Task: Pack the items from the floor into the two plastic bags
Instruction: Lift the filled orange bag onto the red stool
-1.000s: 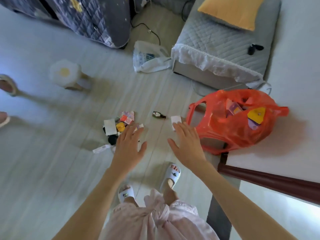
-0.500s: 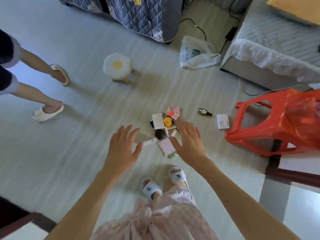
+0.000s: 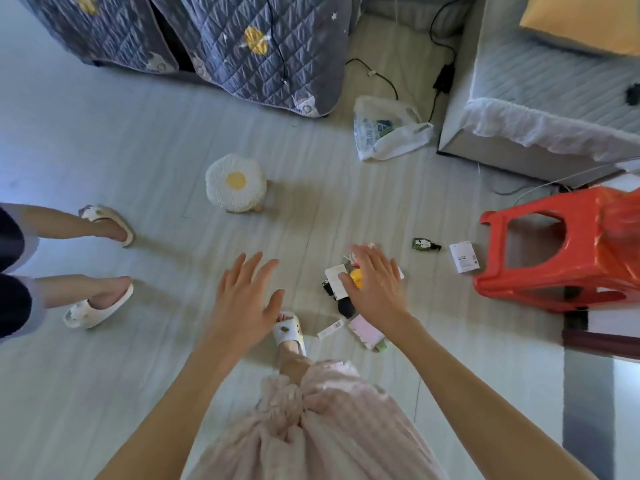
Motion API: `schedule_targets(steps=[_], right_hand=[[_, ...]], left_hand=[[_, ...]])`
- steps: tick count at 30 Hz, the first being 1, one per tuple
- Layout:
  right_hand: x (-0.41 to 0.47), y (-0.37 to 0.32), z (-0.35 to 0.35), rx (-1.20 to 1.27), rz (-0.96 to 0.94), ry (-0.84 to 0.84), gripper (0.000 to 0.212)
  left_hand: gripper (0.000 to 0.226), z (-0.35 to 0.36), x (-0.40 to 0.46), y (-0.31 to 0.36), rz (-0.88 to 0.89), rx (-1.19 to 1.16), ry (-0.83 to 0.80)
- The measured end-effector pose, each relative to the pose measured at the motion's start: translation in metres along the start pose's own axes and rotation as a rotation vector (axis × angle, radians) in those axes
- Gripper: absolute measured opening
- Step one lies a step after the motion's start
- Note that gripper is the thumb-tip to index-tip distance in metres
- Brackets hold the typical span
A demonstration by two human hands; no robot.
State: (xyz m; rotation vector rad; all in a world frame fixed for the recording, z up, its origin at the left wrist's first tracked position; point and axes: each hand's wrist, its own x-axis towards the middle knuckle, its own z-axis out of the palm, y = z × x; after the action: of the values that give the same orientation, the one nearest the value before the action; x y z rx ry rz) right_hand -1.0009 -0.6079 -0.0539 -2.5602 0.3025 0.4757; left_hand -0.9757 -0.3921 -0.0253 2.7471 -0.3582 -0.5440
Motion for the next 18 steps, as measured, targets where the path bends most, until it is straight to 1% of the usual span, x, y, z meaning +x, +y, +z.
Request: schedule_targets(steps=[2, 7, 11, 14, 16, 18], right_hand=[[0.024, -0.016, -0.011, 0.027, 0.049, 0.033, 0.054], [0.080, -0.037, -0.047, 0.059, 0.143, 0.111, 0.053], [0.122, -0.047, -0.075, 0.075, 0.228, 0.172, 0.053], [0.164, -0.054, -0.096, 0.092, 0.297, 0.256, 0.051], [0.193, -0.058, -0.110, 0.102, 0.386, 0.297, 0.053], [0.222, -0.060, -0.124, 0.121, 0.439, 0.324, 0.054]], left_hand=[[0.059, -0.023, 0.030, -0.017, 0.029, 0.020, 0.028], [0.051, -0.068, 0.113, -0.031, 0.085, -0.013, 0.041], [0.051, -0.089, 0.192, -0.025, 0.169, -0.048, -0.030], [0.057, -0.115, 0.270, -0.008, 0.289, -0.032, -0.071], [0.054, -0.133, 0.322, 0.006, 0.395, 0.012, -0.102], [0.052, -0.150, 0.371, 0.020, 0.506, 0.051, -0.099]])
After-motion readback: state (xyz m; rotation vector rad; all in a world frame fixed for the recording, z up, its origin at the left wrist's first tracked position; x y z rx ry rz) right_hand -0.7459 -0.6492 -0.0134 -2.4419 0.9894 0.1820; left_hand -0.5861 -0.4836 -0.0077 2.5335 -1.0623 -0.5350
